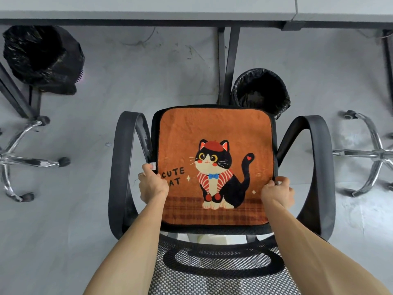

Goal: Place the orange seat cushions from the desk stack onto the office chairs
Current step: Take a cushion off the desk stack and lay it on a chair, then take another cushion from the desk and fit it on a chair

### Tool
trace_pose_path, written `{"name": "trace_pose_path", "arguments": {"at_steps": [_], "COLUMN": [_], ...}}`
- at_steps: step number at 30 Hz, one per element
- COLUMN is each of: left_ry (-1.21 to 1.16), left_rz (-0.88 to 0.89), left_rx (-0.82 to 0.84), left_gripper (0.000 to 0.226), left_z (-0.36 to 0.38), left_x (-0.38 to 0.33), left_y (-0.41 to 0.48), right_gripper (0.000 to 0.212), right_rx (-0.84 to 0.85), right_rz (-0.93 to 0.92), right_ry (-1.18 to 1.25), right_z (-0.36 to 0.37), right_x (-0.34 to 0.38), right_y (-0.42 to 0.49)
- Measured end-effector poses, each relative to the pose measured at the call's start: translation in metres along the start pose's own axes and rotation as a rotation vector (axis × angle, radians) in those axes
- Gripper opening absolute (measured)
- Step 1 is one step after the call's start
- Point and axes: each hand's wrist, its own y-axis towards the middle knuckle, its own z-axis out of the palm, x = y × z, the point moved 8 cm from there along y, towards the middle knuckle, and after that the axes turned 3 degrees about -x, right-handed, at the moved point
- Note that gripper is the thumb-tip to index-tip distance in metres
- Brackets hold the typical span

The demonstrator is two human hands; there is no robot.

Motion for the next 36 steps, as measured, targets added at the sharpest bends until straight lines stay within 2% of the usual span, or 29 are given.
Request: {"name": "trace_pose_path", "arguments": {"at_steps": [5,8,10,13,16,21,26,29,36], "left_ry": [0.265,0.375,0.382,0.295,0.107,-0.049,-0.09,-0.09,-0.02], "left_rz": [0.074,0.141,0.266,0.399,0.452,0.596,0.593,0.519,0.365], "left_rx": [0.145,0.228,0.345,0.553,0.57,0.406,0.05,-0.17,-0.541], "left_gripper": [0.063,0.046,0.035,0.039,0.04,0.036,0.036,0.036,0.037], "left_z": [-0.006,-0.024,-0.037,-0.063,-0.12,-0.243,-0.387,-0.471,-0.648], "left_x": [-0.014,-0.026,-0.042,-0.065,-0.075,-0.053,0.047,0.142,0.362], "left_y": [-0.024,-0.064,-0.1,-0.157,-0.209,-0.26,-0.247,-0.232,-0.201], "right_gripper": [0.035,0.04,0.035,0.038,0.035,0.024,0.035,0.032,0.039], "right_rx": [0.072,0.182,0.302,0.477,0.535,0.439,0.281,0.217,0.213], "right_rz": [-0.002,-0.017,-0.089,-0.217,-0.498,-1.049,-1.549,-1.685,-1.953], "right_ry": [-0.002,0.029,0.018,0.02,-0.026,-0.174,-0.341,-0.267,-0.306], "right_z": [-0.012,-0.032,-0.053,-0.082,-0.13,-0.218,-0.262,-0.261,-0.181], "right_x": [0.012,0.027,0.043,0.068,0.092,0.129,0.174,0.191,0.204], "right_y": [-0.018,-0.049,-0.082,-0.137,-0.202,-0.325,-0.494,-0.593,-0.815]}}
